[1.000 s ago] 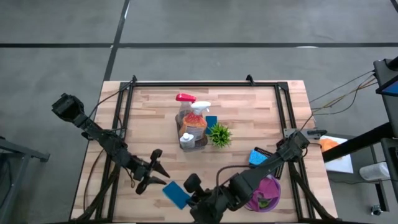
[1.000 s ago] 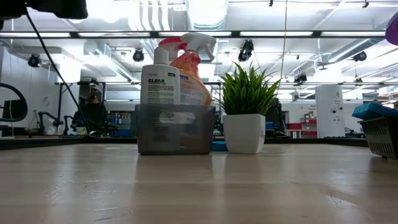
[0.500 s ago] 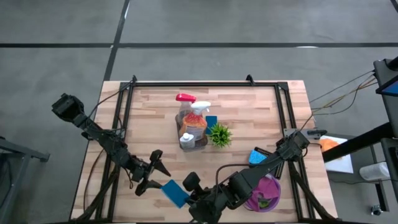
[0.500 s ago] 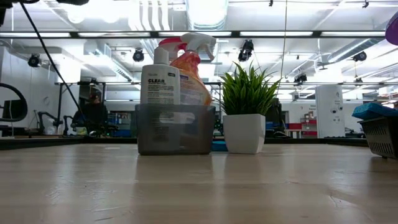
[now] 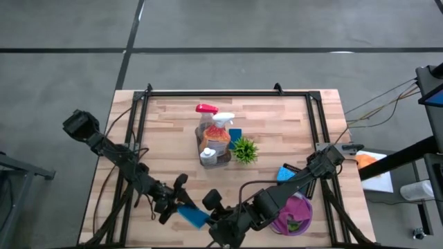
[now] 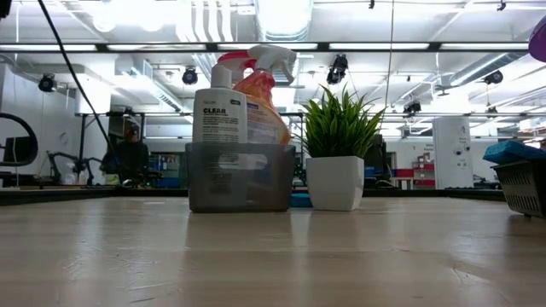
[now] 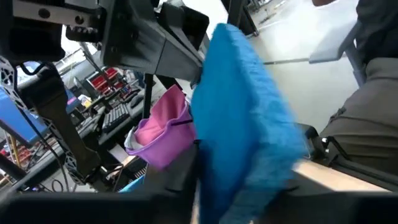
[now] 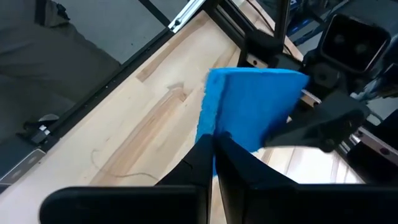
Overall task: Pick & Place Kitchen Items
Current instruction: Put the blue sponge into the black bin
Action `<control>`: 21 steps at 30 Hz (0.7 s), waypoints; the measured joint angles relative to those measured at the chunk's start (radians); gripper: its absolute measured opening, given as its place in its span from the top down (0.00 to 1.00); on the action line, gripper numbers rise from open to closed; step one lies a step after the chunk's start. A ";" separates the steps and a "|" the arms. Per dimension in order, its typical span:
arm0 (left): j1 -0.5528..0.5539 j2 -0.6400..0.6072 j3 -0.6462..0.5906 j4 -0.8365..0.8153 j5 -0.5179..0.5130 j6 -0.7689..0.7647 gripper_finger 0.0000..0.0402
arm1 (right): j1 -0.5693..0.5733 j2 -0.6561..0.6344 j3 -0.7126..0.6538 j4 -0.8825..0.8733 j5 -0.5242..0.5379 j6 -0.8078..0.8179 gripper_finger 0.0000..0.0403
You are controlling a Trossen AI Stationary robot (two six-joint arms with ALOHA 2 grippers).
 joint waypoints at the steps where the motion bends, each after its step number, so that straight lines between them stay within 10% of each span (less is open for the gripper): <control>1: -0.001 -0.004 0.002 -0.010 0.000 0.000 0.77 | 0.001 0.000 0.000 -0.004 0.000 0.002 0.96; 5: -0.004 -0.019 0.002 -0.030 0.000 0.001 0.96 | 0.003 0.000 0.000 -0.019 0.000 0.030 0.96; 16: -0.005 -0.021 0.002 -0.154 -0.166 -0.020 0.98 | -0.007 0.000 -0.003 -0.039 0.034 0.236 0.95; 21: -0.005 -0.021 0.002 -0.173 -0.169 -0.023 0.99 | -0.006 0.000 -0.026 -0.027 0.130 0.255 0.79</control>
